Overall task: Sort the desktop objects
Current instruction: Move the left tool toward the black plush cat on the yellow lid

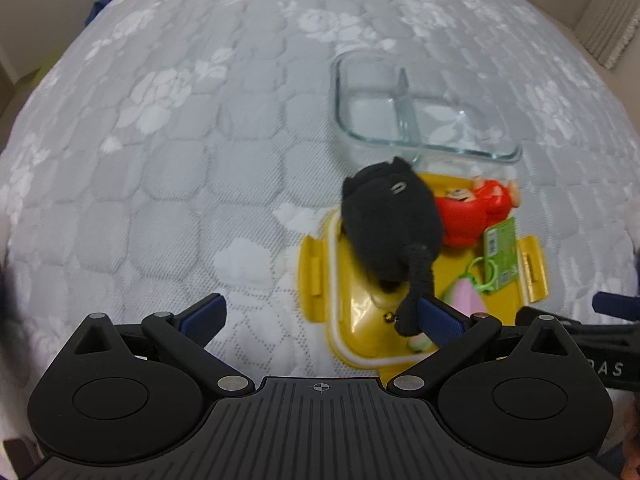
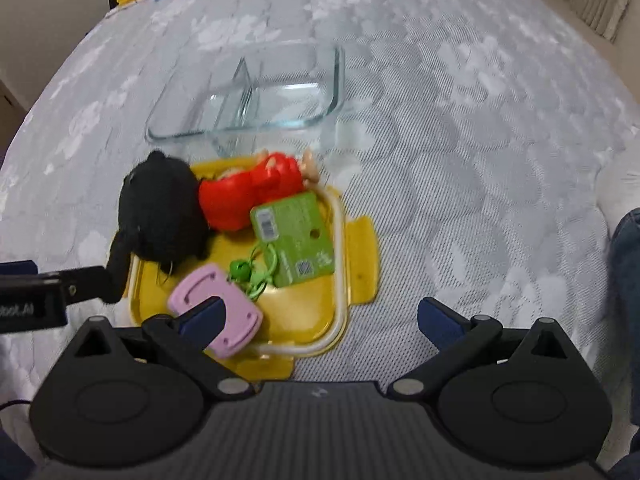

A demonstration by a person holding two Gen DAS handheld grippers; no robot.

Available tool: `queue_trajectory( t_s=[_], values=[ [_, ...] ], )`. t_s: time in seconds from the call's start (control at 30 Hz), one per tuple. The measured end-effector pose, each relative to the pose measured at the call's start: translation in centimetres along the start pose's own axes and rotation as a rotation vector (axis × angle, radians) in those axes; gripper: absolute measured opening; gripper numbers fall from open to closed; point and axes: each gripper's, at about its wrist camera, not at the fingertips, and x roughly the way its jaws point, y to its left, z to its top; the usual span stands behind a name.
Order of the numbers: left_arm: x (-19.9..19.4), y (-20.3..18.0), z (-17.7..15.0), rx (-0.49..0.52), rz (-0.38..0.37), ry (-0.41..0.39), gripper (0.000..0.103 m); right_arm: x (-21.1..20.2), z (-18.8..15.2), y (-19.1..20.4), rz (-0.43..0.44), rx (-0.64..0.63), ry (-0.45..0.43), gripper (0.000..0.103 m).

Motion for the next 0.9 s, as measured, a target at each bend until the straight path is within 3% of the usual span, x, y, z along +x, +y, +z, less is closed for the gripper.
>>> queue_trajectory(
  t_s=[0.9],
  values=[
    [0.4,-1.2,-0.5,0.036,-0.028,0.030,0.103,-0.2,0.2,0.8,-0.045,-0.043,-0.031,0.103]
  ],
)
